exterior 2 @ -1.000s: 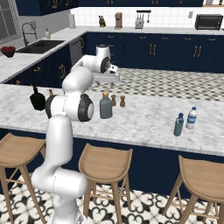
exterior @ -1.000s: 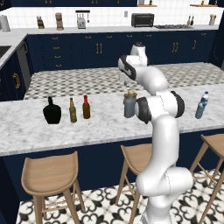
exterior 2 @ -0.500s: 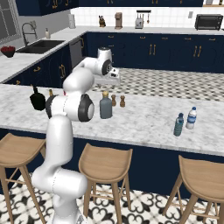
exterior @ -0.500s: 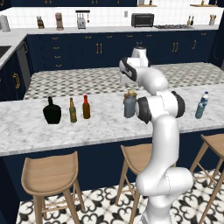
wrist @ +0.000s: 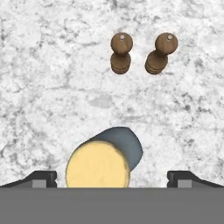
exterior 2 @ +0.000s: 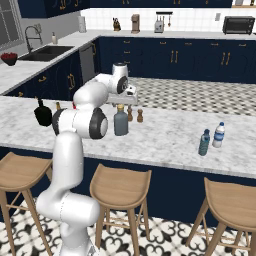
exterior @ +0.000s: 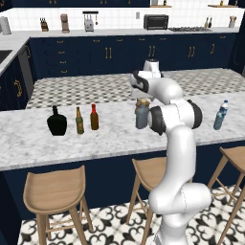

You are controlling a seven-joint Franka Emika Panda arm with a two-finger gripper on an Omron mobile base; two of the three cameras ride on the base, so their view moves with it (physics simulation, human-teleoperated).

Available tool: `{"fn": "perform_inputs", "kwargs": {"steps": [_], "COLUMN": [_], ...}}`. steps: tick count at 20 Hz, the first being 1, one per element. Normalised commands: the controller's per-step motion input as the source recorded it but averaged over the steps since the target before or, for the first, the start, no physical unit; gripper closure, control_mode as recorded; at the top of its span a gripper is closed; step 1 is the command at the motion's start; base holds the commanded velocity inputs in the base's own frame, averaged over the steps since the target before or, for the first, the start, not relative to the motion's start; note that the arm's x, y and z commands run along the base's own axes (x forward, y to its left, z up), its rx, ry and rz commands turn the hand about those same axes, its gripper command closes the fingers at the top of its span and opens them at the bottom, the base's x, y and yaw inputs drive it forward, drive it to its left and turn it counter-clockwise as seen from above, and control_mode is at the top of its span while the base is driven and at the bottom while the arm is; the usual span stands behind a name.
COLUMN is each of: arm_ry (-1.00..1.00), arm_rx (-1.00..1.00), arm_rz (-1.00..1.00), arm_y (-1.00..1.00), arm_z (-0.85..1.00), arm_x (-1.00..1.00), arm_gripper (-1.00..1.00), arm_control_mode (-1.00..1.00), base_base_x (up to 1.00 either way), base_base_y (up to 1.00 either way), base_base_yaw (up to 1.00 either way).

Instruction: Move the plastic bottles in the middle to the plastics group, and the glass bottles in the middle to the glass group.

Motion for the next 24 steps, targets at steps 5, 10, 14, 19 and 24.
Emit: {"fn": "perform_inputs", "kwargs": {"steps": [5,10,14,19,24], "arm_ry": [0.0,0.0,0.0,0.0,0.0], "arm_rx": [0.0,0.0,0.0,0.0,0.0], "arm_rz": [0.0,0.04,0.08,0.05,0.05], "arm_y": [0.0,0.02,0.01,0.0,0.0], "arm_z": [-0.1,-0.12,-0.01,0.0,0.0], "arm_x": [-0.06,-0.02,0.02,0.06,0.02], "arm_gripper": [-1.0,-1.0,-1.0,-1.0,-1.0], "arm_control_mode": [-1.0,-1.0,-1.0,-1.0,-1.0], "base_base_x": [0.0,0.0,0.0,0.0,0.0], "base_base_y": [0.0,0.0,0.0,0.0,0.0], "base_base_yaw": [0.0,0.0,0.0,0.0,0.0]}}
